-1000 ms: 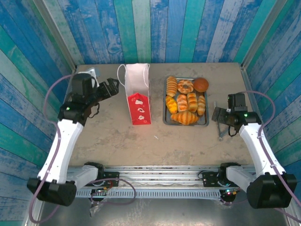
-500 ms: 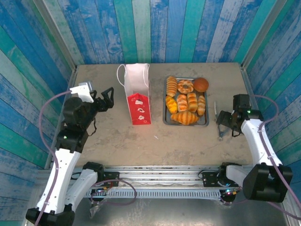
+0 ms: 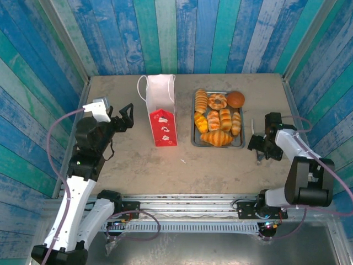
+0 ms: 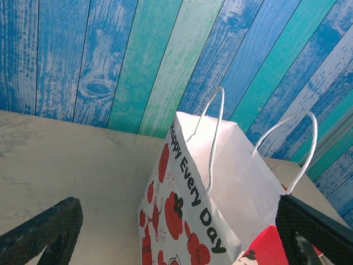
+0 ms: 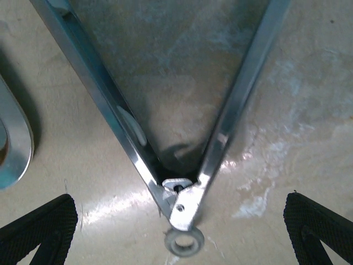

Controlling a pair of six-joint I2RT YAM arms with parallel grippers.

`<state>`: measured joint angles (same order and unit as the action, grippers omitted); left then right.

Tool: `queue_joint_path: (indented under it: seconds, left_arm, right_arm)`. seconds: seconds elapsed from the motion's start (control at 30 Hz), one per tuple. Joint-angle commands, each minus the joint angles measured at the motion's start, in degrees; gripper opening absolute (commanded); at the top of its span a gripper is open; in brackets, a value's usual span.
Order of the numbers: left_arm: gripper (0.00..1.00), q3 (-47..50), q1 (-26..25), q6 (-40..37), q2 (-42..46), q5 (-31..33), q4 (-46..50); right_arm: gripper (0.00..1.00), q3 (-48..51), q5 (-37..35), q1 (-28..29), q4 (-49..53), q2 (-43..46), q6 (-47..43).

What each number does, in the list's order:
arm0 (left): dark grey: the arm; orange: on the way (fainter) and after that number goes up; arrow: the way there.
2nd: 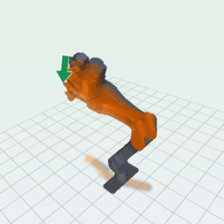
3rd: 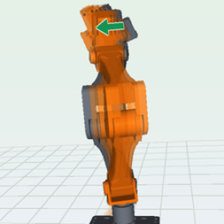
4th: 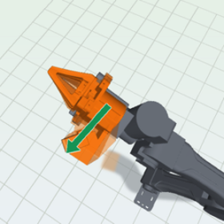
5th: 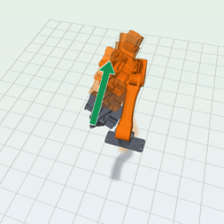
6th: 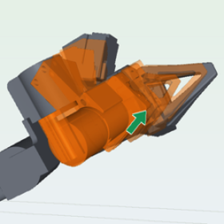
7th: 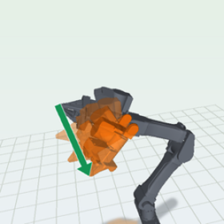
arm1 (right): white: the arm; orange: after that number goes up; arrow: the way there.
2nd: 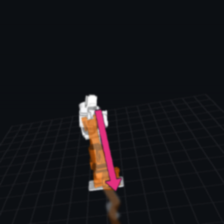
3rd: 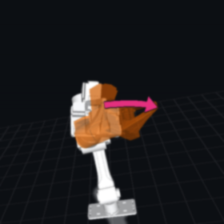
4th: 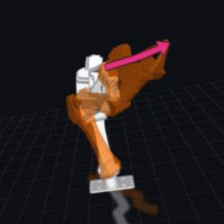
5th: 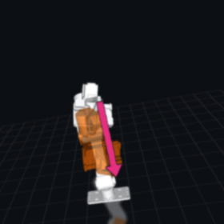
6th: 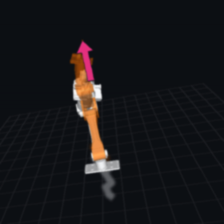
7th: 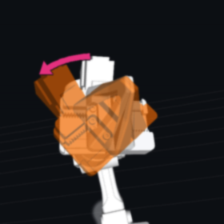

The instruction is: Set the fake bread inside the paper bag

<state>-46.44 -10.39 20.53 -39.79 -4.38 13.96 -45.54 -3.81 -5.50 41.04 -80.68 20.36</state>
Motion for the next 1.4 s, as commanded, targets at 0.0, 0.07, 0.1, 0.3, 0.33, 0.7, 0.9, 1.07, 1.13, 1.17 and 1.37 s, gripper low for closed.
queue_joint_path:
  seconds: [0.0,0.07,0.1,0.3,0.33,0.7,0.9,1.07,1.13,1.17,1.37]
  left_arm:
    - [0.94,0.23,-0.17,-1.11,-0.02,0.25,-1.39]
    - [0.94,0.03,-0.15,-1.22,-0.1,0.43,-1.13]
    - [0.94,-0.06,-0.15,-1.24,-0.11,0.6,-0.99]
    - [0.94,-0.25,-0.18,-1.28,-0.5,0.77,-0.78]
    - [0.94,-0.28,-0.2,-1.29,-0.53,0.86,-0.82]
    - [0.94,-1.78,-0.15,-0.9,-2.33,0.18,0.69]
    - [0.94,-5.79,-0.16,1.26,-6.18,-4.5,5.48]
    - [0.95,-7.96,-0.15,4.96,-9.18,-7.37,11.87]
    - [0.95,-7.63,-0.15,6.57,-10.16,-8.91,12.0]
    - [0.95,-7.66,-0.16,7.32,-10.81,-10.12,11.65]
    - [0.97,-10.17,-0.99,10.04,-17.34,-10.85,10.52]
  right_arm:
    - [1.0,-0.93,-0.61,-0.41,-2.94,-2.45,0.37]
    - [1.0,-1.52,-0.99,-0.44,-4.09,-3.95,0.08]
    - [1.0,-1.97,-1.17,-0.51,-4.53,-4.82,0.03]
    - [1.0,-4.11,-3.55,-0.81,-5.98,-8.72,-0.32]
    - [1.0,-4.29,-3.65,-0.94,-6.27,-8.96,-0.32]
    - [0.97,-5.16,-2.1,-2.07,-8.63,-12.08,0.28]
    - [0.91,-4.42,-1.1,-2.15,-9.24,-11.74,0.29]
    - [0.9,-3.32,-1.28,-2.15,-9.82,-10.36,0.06]
    - [0.9,-2.9,-1.41,-2.16,-10.01,-9.72,-0.06]
    - [0.89,-2.68,-1.54,-2.16,-10.01,-9.52,-0.14]
    - [0.86,-1.93,-2.29,-2.2,-9.96,-8.23,-0.8]
